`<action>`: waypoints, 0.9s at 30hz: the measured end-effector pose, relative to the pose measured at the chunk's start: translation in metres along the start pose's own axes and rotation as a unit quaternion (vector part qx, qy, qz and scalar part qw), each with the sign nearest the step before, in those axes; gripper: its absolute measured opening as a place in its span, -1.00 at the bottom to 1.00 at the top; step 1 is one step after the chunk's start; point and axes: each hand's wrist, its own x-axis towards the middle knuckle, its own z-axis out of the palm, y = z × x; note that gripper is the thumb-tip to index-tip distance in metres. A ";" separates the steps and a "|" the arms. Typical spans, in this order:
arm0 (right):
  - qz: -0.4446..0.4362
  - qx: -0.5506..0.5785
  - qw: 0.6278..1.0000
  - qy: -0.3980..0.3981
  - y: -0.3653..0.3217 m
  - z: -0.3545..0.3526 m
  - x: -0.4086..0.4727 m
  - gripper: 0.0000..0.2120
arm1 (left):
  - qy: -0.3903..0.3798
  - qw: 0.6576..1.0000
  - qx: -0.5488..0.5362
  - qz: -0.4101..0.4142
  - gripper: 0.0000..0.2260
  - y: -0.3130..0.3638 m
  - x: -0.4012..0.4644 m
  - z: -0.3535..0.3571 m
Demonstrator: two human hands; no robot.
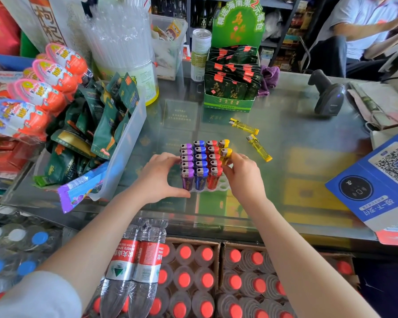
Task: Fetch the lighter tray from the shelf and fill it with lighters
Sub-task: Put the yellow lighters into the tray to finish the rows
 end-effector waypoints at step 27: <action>0.111 -0.076 0.991 -0.010 0.045 -0.028 0.042 -0.82 | -0.003 1.000 0.013 0.019 -0.28 -0.001 0.005 0.001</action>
